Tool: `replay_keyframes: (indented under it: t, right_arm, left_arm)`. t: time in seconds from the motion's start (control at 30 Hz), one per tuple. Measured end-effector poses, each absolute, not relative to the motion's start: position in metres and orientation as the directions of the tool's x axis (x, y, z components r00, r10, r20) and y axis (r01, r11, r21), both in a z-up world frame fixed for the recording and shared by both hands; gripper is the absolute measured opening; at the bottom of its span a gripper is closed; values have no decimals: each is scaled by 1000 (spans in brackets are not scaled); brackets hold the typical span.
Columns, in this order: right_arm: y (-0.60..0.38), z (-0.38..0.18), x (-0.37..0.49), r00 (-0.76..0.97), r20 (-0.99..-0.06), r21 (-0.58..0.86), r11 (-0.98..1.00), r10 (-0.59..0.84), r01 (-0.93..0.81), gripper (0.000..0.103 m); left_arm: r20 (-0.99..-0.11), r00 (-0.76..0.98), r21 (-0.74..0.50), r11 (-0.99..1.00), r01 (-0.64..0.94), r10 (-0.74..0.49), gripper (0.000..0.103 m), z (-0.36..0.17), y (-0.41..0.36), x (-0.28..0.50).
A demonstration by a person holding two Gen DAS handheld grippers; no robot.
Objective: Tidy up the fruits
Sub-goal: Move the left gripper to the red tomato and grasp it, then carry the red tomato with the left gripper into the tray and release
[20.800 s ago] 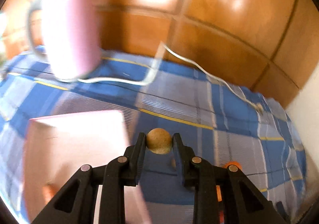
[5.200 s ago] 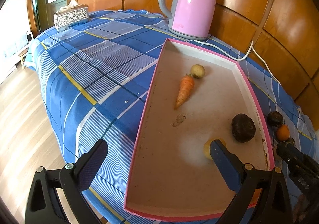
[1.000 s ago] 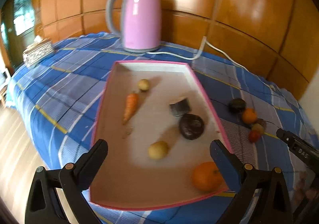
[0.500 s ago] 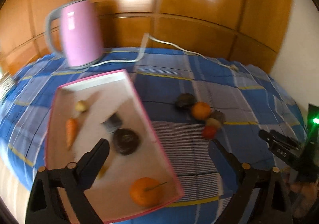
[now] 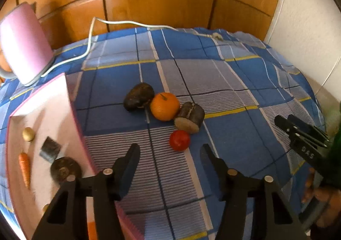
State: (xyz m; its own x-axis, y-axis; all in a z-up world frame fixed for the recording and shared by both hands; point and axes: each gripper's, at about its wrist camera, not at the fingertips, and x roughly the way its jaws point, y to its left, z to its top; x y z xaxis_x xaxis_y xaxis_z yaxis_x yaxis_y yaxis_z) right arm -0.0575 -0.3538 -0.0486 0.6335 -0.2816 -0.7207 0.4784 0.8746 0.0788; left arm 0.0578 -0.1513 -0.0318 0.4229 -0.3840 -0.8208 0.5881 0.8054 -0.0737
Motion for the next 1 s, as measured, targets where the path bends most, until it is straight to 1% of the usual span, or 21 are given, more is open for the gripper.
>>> replay_keyframes:
  t: [0.13,0.23,0.4,0.47,0.5,0.63,0.73,0.83,1.0]
  right_arm:
    - [-359,-51,-60,625,-727,93,862,-284,499,49]
    - [-358,-54,-58,623,-732,93,865,-277,493,50]
    - [-359,-59,-58,617,-738,94,865,-272,493,50]
    - [-360,-59,-58,616,-739,96,863,-272,496,50]
    - [-361,-60,-58,615,-740,98,862,-271,497,50]
    - [-362,-66,-58,607,-750,104,859,-262,500,50]
    - [-361,-67,-58,607,-748,97,861,-268,499,50]
    - [-361,-68,-58,608,-746,92,862,-273,499,50]
    - [-356,-70,-56,606,-744,76,866,-281,495,58]
  left_arm:
    - [-836,404,-64,797,600,-371,45,-44,-161,66]
    - [-847,391,-57,792,607,-361,40,-52,-167,69]
    - [-852,382,-54,785,617,-358,37,-61,-175,73]
    - [-847,385,-54,781,622,-366,31,-61,-176,73]
    - [-845,384,-60,780,623,-372,25,-61,-176,73]
    - [-834,394,-73,785,615,-386,25,-62,-174,72]
    - [-820,391,-124,797,591,-418,25,-58,-165,69]
    - [-787,414,-169,805,569,-457,25,-41,-152,63]
    - [-714,492,-260,842,473,-498,25,-4,-107,70]
